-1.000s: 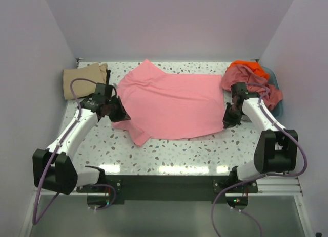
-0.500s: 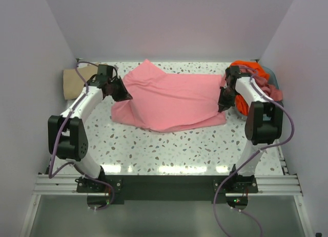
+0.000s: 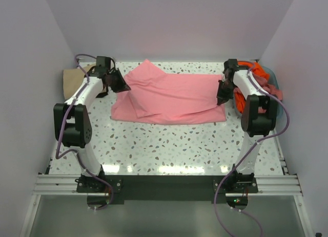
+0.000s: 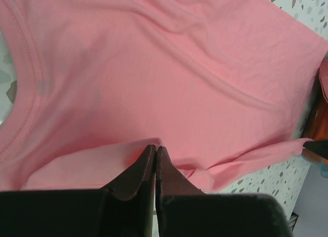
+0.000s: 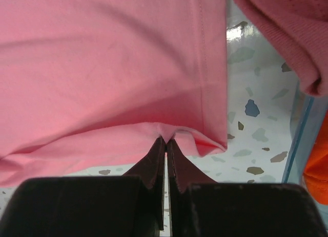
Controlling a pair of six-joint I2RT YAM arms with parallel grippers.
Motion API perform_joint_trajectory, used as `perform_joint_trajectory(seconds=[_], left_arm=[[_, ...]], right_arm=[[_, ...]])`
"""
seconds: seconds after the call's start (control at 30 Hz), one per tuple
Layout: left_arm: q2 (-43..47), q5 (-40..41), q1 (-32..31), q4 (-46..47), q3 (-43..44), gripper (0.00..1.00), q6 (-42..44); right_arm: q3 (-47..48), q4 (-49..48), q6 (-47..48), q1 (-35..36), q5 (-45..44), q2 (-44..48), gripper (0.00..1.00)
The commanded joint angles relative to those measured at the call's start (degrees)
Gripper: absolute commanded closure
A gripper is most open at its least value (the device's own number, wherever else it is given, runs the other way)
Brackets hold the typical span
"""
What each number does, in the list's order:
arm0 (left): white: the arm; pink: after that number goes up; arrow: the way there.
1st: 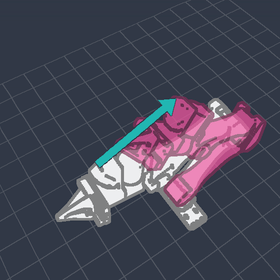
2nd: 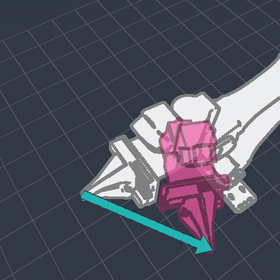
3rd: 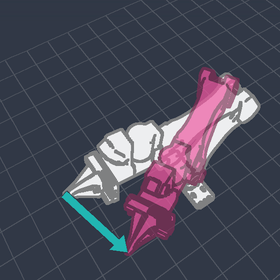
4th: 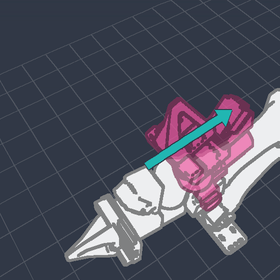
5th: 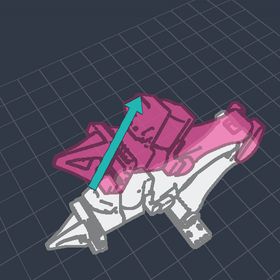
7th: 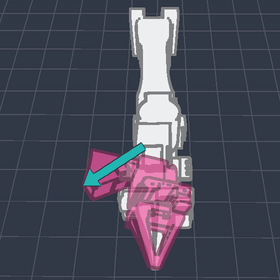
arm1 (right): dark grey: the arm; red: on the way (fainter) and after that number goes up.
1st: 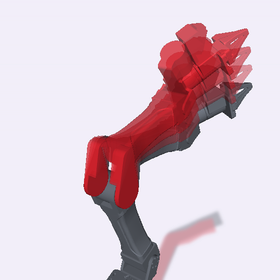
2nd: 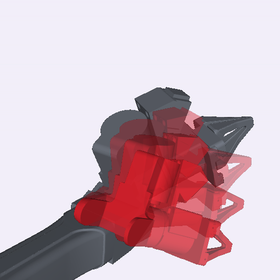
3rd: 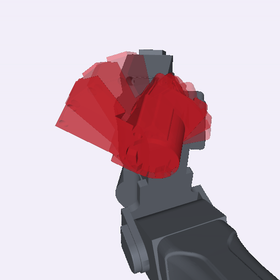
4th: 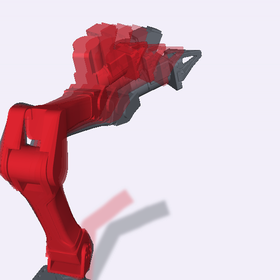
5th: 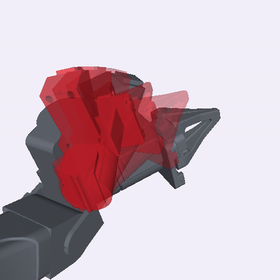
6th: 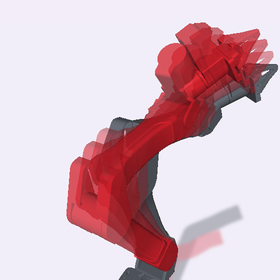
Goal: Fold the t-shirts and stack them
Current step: Fold the tshirt
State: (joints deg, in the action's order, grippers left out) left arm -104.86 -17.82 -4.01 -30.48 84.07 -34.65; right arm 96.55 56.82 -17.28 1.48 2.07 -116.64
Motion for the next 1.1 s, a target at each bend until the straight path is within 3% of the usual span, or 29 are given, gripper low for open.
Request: perform_joint_trajectory(seconds=[0.0, 1.07], left_arm=[[-0.4, -1.5, 1.5, 1.2, 4.3, 1.0, 1.7], [-1.6, -0.4, 4.0, -1.6, 5.8, 1.0, 2.5]], right_arm=[[3.3, 2.0, 1.0, -0.2, -1.1, -0.1, 1.0], [1.7, 1.7, 0.7, -3.2, -3.2, 1.9, 1.0]])
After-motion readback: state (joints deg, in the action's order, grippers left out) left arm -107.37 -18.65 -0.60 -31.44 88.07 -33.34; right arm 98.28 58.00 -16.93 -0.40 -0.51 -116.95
